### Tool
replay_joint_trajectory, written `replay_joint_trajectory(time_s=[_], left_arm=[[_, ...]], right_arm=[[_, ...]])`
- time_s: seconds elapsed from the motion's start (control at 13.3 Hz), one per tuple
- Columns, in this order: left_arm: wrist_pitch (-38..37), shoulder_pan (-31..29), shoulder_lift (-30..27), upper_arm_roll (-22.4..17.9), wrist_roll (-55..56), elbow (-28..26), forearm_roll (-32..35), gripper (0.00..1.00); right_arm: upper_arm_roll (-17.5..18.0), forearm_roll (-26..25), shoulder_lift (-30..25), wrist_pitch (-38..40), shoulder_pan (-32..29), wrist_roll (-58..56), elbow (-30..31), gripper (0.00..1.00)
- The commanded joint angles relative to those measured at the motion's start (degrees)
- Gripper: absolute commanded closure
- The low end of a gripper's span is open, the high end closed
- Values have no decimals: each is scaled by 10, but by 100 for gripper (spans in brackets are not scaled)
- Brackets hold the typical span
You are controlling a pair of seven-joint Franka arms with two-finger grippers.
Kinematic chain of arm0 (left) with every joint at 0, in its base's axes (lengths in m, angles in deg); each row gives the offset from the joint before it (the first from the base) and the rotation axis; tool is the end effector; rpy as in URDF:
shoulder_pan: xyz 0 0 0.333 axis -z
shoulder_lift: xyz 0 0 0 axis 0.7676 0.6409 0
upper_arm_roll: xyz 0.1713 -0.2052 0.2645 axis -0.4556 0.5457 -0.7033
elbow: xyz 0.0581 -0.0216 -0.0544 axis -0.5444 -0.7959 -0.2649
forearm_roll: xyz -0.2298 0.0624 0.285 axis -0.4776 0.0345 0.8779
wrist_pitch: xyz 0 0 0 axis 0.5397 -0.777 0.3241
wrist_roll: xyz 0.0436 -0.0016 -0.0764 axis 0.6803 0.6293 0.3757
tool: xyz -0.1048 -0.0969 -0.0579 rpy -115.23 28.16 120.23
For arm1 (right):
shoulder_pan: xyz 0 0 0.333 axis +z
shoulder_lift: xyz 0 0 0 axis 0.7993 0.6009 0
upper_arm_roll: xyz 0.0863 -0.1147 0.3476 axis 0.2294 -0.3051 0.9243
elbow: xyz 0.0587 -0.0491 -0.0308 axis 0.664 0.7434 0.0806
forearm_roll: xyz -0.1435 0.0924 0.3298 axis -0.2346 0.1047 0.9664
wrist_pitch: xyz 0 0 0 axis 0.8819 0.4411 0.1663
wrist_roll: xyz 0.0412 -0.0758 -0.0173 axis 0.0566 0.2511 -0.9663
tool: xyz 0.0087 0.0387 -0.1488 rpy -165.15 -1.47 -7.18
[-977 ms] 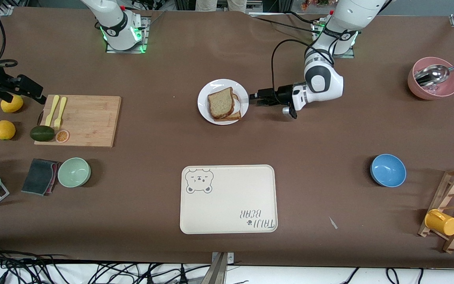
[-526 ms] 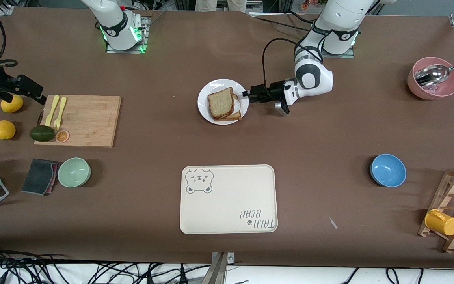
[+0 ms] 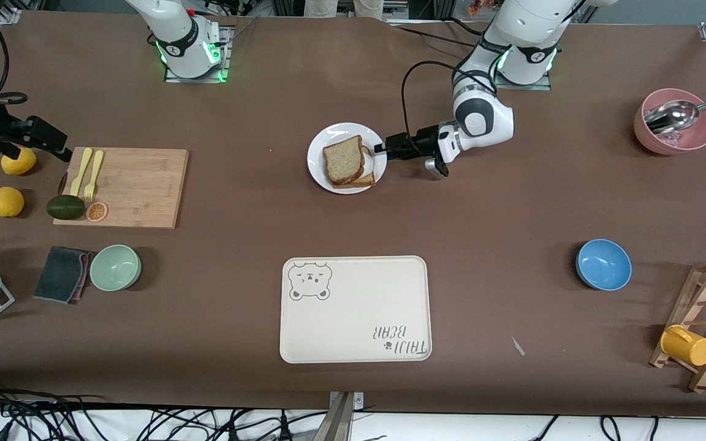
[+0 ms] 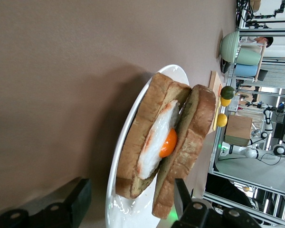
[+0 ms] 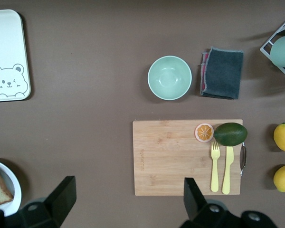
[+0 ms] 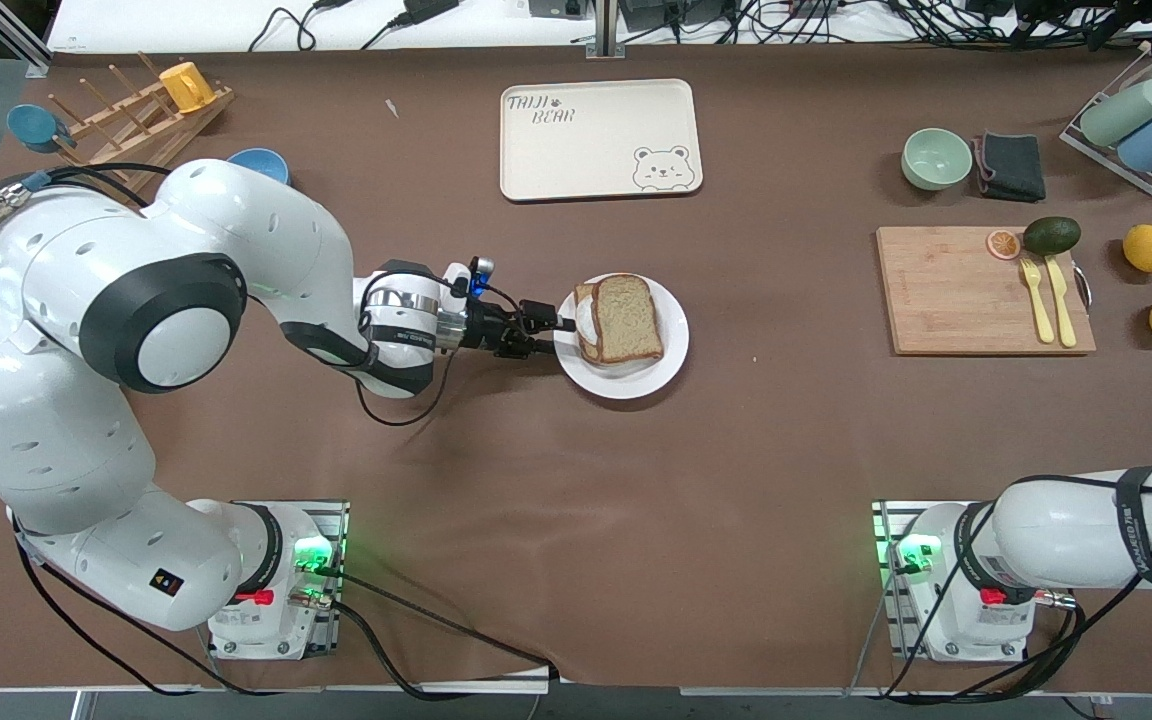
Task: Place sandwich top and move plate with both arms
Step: 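Grip the plate rim with the left gripper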
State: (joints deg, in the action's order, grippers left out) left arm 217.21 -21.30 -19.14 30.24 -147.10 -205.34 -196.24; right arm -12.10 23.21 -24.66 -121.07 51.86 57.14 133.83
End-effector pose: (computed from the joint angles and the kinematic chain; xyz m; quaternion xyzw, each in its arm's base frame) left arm 0.3607 -0.3489 0.1657 0.8466 0.0798 -0.0343 0.5251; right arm 0.5311 -0.0074 0.6099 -0.9994 0.0255 -0.0232 0.0102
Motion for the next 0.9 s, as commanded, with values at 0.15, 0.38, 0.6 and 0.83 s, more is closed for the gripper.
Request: replay_joint_trajectory(time_s=[0.15,0.38,0.6,0.83], left_arm=[[12,11,20,1,-18,19,-24,33],[13,13,29,1,-20,30,-24,46],[13,13,33,1,-22,30,-24,61],[13,13,33,1,-22,30,-24,70]], right_arm=[[3,9,-3,4,-3,4,0,0],[3,9,-3,4,-3,4,0,0],[2,8,-3,4,-3,4,0,0],[2,9,-3,4,-3,4,0,0]])
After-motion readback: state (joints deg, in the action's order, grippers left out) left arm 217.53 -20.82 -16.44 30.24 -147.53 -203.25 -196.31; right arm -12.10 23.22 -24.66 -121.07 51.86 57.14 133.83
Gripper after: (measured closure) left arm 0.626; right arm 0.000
